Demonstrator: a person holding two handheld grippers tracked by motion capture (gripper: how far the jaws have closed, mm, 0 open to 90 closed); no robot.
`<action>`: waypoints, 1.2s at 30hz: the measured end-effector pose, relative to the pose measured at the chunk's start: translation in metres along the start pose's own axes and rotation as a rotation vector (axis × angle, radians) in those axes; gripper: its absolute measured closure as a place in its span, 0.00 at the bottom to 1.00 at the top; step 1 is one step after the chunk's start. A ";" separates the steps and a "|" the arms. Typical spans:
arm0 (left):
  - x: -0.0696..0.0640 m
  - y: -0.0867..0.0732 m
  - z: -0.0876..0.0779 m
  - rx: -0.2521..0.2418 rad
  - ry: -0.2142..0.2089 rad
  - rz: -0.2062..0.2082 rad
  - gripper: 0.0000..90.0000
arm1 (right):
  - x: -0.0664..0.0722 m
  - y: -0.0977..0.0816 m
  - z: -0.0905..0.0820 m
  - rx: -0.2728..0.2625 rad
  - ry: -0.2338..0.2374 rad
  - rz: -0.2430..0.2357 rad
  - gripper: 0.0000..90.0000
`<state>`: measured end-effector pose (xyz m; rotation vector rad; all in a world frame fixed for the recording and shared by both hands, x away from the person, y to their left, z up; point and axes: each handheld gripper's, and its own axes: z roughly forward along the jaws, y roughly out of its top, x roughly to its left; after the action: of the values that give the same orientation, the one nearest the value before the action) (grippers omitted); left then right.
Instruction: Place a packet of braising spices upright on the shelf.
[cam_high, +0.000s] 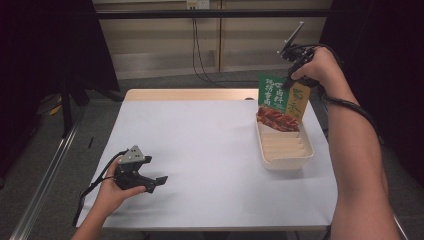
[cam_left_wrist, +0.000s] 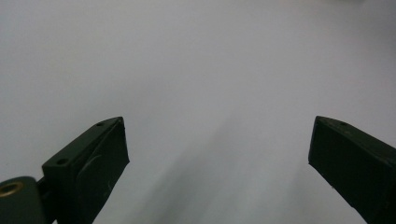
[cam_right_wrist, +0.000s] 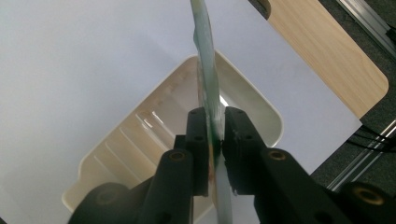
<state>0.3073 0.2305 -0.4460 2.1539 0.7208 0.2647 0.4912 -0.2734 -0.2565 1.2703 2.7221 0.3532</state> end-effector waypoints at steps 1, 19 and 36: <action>0.000 0.000 0.000 0.000 0.000 0.000 0.05 | 0.000 0.000 0.000 0.000 0.000 0.000 0.86; -0.001 0.000 0.001 -0.005 -0.017 -0.016 0.05 | -0.009 -0.005 -0.006 -0.008 -0.069 0.066 0.42; 0.000 0.001 0.002 -0.006 -0.022 -0.015 0.05 | -0.002 -0.006 -0.023 -0.020 -0.109 0.167 0.14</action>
<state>0.3083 0.2286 -0.4469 2.1414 0.7224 0.2345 0.4836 -0.2827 -0.2360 1.4700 2.5241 0.3162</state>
